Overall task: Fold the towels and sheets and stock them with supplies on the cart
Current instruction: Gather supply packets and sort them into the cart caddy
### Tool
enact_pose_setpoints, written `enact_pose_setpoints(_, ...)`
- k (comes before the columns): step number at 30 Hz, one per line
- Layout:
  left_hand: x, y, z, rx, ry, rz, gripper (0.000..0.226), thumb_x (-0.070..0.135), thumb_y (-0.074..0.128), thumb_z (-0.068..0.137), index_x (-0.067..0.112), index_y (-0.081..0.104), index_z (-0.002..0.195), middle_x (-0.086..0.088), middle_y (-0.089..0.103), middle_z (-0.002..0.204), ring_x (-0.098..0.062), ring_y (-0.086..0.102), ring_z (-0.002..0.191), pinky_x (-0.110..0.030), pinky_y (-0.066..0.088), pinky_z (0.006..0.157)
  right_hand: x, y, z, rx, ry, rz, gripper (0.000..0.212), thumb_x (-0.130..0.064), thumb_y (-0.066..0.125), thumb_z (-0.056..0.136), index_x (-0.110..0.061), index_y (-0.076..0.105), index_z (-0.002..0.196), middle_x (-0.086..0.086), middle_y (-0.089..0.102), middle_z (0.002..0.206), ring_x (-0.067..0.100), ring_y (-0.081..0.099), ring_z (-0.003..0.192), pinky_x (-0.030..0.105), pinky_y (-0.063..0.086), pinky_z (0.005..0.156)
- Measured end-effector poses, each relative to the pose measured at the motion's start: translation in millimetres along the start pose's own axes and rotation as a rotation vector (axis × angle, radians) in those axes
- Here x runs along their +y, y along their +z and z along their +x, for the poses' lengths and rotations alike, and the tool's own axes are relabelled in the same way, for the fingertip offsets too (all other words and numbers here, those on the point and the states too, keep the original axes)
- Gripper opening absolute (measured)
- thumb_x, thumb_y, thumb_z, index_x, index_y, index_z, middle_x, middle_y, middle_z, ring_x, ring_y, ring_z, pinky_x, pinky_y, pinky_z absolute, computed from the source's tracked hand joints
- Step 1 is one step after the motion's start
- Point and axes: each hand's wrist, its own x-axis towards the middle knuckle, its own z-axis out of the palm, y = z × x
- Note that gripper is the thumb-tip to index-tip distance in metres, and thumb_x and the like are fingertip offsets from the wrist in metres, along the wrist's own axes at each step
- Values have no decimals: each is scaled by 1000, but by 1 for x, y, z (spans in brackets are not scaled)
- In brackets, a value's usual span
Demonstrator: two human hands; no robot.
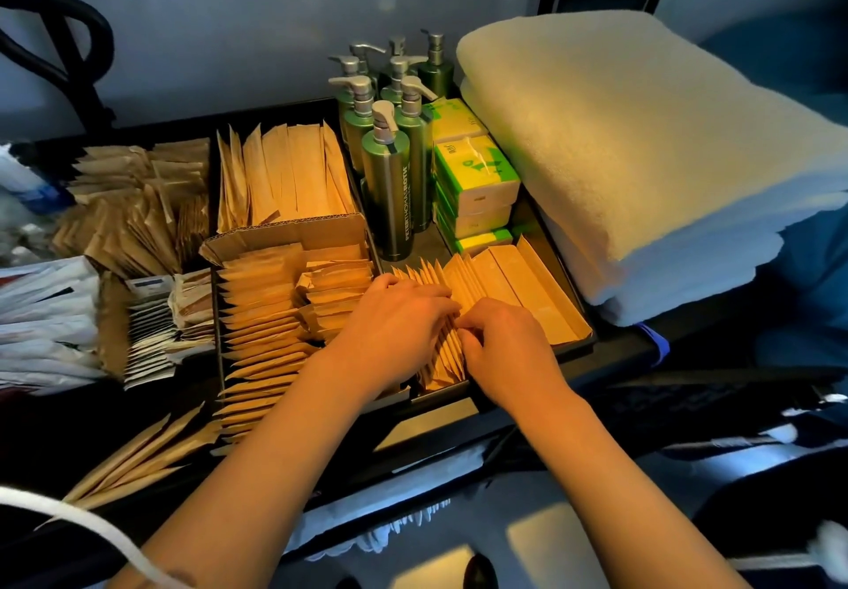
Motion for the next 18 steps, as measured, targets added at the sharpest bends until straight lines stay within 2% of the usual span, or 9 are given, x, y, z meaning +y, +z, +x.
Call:
enact_pose_setpoints(7,0,-6,0,-67,35,25,40,28,51,103,41,56,141,15,48,153,-15,45,139,-43,29,114,0,-8,3,-39,-27,-52,23,-27,65,99,-24,76,119,-4,72,112,14,65,97,23,46,77)
enact_pose_setpoints(11,-4,-29,-16,102,38,-106,36,21,58,100,30,66,133,9,65,136,-14,54,130,-38,39,112,-14,-23,4,37,-109,-31,24,-29,68,97,-26,74,120,-7,68,112,11,64,93,32,58,78)
enact_pose_setpoints(14,-19,-45,-36,162,-39,-113,34,23,58,100,31,67,132,10,65,135,-13,52,130,-39,39,115,-38,-29,12,62,-176,30,24,-30,70,95,-27,76,118,-9,68,113,7,61,92,27,55,82)
enact_pose_setpoints(18,-46,-57,-70,168,-119,-104,36,26,55,101,32,64,136,11,61,139,-11,48,133,-40,36,118,-82,-22,21,9,-263,80,22,-27,71,94,-26,77,115,-9,68,110,7,59,94,26,51,85)
